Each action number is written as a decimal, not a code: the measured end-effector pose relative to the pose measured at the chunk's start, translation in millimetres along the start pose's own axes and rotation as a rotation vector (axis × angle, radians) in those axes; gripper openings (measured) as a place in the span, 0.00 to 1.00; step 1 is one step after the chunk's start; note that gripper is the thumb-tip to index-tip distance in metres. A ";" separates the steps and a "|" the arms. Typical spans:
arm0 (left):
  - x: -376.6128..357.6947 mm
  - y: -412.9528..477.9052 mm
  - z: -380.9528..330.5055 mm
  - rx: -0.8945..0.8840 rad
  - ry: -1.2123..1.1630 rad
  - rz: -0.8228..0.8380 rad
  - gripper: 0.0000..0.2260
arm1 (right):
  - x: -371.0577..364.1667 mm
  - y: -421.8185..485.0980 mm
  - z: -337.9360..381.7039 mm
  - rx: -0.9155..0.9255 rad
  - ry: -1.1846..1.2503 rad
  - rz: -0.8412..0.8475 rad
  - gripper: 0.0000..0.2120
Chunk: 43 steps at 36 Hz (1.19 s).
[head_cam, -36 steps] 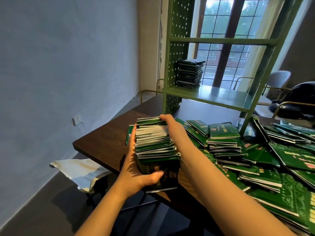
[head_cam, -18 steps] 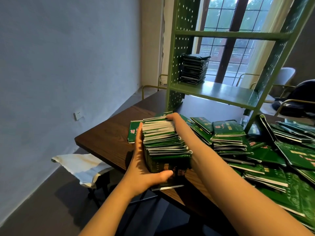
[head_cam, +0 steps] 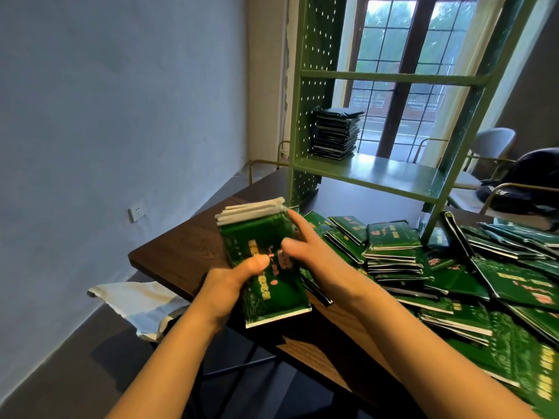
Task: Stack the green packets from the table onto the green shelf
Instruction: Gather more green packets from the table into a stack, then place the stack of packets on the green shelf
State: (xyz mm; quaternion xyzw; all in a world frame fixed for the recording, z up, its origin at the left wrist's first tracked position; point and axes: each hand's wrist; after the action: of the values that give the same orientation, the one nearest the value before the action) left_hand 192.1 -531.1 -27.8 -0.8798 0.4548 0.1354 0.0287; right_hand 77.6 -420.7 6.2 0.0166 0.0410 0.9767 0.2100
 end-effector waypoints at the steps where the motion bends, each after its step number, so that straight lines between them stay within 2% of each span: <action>1: -2.4 0.5 -5.9 0.030 -0.046 0.022 0.24 | 0.0 1.8 2.8 0.027 0.018 0.015 0.39; 3: -8.8 2.3 -19.9 0.051 -0.104 0.060 0.23 | 2.3 2.2 10.9 0.069 0.046 0.034 0.36; 5: -15.7 3.6 -33.1 0.064 -0.130 0.069 0.29 | 5.2 1.8 16.7 0.097 0.053 0.037 0.31; 8: -26.1 6.4 -45.2 0.102 -0.155 0.083 0.34 | 7.1 2.9 24.6 0.074 0.070 -0.006 0.36; 10: -34.7 10.4 -52.6 0.147 -0.170 0.097 0.34 | 10.6 3.4 30.7 0.095 0.104 -0.047 0.31; 12: -43.3 16.3 -59.5 0.166 -0.164 0.105 0.30 | 15.4 5.5 38.0 0.103 0.127 -0.089 0.27; 15: -55.9 26.7 -73.0 0.168 -0.125 0.134 0.24 | 25.6 11.2 49.6 0.064 0.188 -0.129 0.30; 20: -77.6 48.1 -93.0 0.230 -0.074 0.218 0.26 | 49.0 16.2 66.7 0.001 0.284 -0.099 0.31; 23: -87.0 67.0 -100.8 0.278 -0.044 0.286 0.15 | 59.9 25.3 71.9 -0.028 0.291 -0.128 0.34; 25: -91.4 80.4 -103.5 0.307 -0.014 0.311 0.12 | 66.6 32.7 75.5 -0.047 0.313 -0.190 0.34; 29: -103.6 107.6 -105.0 0.336 0.047 0.337 0.12 | 84.0 42.3 85.7 -0.124 0.377 -0.292 0.24; 38: -136.0 165.6 -111.2 0.336 0.037 0.372 0.14 | 123.5 69.1 97.6 -0.157 0.415 -0.297 0.24; 43: -156.1 192.5 -110.2 0.287 0.035 0.357 0.17 | 151.0 85.8 103.7 -0.146 0.425 -0.371 0.27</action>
State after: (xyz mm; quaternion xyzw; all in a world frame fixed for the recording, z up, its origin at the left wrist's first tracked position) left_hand -25.8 -539.0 133.5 -0.7744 0.6183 0.0571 0.1214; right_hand -89.9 -428.9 119.2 -0.2113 0.0157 0.9037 0.3721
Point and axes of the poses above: each hand's wrist, its own y-axis towards the middle knuckle, its own x-axis out of the back of the hand, z = x × y, and after that the axes turned 6 degrees about y, right-handed
